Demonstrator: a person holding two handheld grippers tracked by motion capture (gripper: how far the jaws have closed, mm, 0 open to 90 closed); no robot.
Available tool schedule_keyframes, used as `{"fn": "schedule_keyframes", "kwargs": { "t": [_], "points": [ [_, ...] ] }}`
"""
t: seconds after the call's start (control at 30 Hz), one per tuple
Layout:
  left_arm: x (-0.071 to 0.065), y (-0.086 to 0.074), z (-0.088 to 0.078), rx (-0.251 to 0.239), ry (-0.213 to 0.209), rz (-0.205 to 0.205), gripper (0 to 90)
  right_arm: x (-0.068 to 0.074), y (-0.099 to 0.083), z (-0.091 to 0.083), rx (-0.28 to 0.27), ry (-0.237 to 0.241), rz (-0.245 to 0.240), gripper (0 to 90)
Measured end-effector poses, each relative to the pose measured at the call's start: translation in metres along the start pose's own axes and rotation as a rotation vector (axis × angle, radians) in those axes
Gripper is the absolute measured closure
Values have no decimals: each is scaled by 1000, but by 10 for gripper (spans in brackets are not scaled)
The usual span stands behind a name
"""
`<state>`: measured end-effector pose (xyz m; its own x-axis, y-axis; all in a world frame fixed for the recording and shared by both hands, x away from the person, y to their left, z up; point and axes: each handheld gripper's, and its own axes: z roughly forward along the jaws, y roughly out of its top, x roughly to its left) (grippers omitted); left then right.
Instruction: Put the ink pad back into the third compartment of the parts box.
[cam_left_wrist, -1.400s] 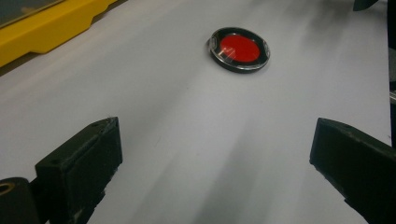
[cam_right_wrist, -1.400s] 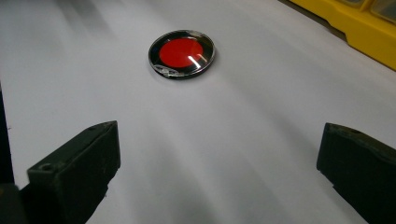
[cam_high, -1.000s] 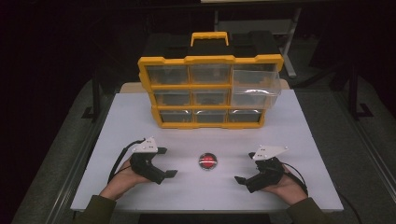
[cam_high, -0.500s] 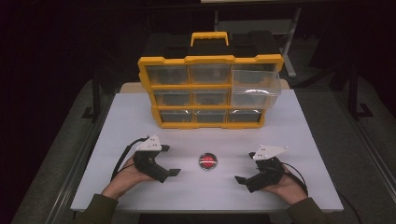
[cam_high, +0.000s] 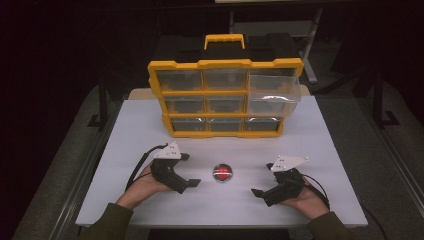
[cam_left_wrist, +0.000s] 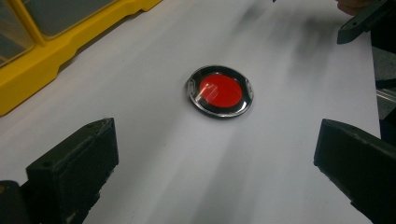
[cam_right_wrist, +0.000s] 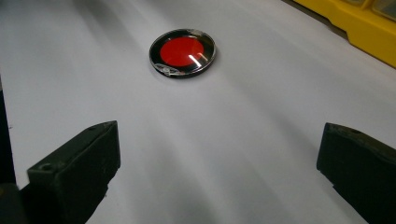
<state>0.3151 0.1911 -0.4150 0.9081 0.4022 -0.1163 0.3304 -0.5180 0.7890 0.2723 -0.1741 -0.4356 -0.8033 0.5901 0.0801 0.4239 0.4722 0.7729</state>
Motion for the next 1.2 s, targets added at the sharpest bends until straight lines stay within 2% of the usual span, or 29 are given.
{"fn": "schedule_keyframes", "kwargs": {
  "t": [0.43, 0.63, 1.2],
  "points": [
    [1, 10, 7, -8, -11, 15, 0, 0, 0, 2, 2, -2, -9, 0],
    [1, 15, 12, -10, -22, 17, 0, -4, 0, 6, 7, 8, 1, 0],
    [3, 29, 25, -13, -46, 36, 0, -5, -2, 5, 15, 2, -3, 0]
  ]
}}
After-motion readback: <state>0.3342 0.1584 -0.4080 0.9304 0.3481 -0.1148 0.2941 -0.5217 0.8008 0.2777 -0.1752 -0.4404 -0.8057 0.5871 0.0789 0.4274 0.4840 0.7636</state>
